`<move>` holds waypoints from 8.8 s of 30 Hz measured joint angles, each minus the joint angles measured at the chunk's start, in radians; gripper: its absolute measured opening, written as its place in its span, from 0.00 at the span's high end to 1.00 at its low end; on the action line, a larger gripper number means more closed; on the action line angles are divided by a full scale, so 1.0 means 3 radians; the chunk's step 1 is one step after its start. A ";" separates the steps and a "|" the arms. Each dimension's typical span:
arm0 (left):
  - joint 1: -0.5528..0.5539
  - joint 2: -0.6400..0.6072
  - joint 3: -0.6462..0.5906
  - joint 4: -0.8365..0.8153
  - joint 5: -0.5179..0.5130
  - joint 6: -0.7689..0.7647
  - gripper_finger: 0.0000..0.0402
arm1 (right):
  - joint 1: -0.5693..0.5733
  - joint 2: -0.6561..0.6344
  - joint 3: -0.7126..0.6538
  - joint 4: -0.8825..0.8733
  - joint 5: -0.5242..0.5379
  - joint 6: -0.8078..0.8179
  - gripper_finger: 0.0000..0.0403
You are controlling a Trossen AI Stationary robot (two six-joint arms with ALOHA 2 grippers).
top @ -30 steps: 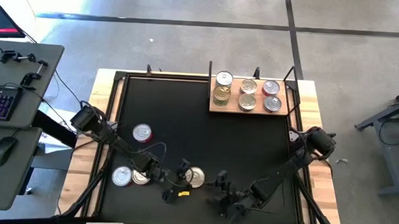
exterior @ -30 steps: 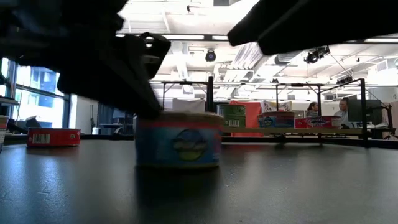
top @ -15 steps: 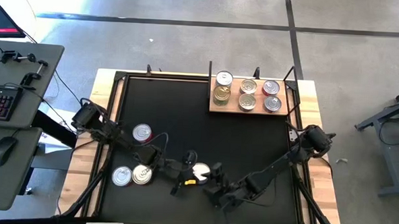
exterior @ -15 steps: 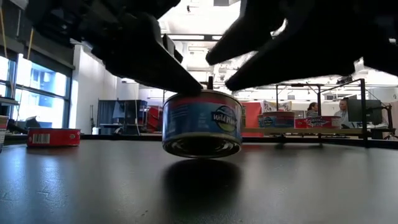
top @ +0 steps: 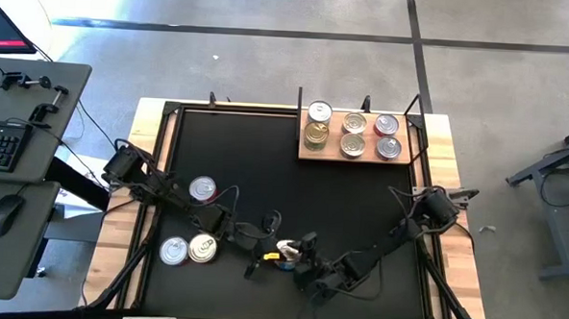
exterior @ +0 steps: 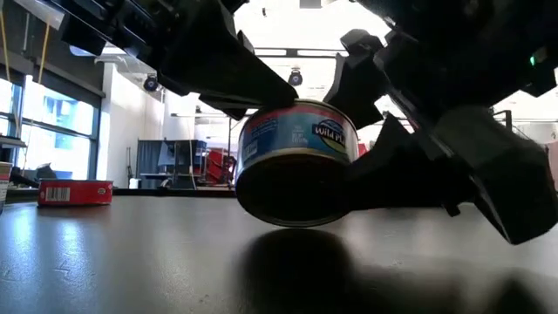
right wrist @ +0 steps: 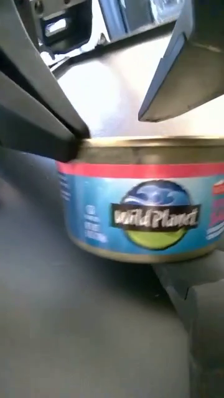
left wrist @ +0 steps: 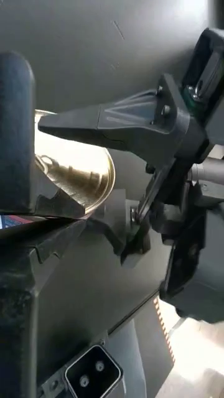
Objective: Stack canned seafood by type on shelf
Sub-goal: Stack the blue-pink tuna can on top of the other blue-pink tuna can on the shelf, then stack the red tuna can on top of the other red tuna can on the shelf
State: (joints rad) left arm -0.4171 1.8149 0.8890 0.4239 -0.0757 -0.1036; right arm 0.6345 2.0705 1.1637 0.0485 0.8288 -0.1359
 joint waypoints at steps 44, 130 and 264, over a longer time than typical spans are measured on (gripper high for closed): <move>0.0297 -0.0287 -0.1233 0.0762 -0.1541 -0.0080 0.88 | -0.2878 -0.1698 0.0078 -0.3473 -0.0054 -0.0184 0.59; 0.0031 -0.0286 -0.1227 0.2067 -0.1266 0.0326 0.88 | -0.3801 -0.1644 -0.0031 -0.2967 -0.0575 -0.1231 0.60; 0.0069 -0.0053 0.0021 -0.1361 -0.0477 0.1436 0.98 | -0.0570 -0.0471 -0.0114 -0.1073 -0.0594 0.2043 0.39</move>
State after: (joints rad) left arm -0.3965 1.7988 0.8953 0.0157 -0.2187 0.3272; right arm 0.4634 1.9293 1.1294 -0.2733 0.6506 0.4769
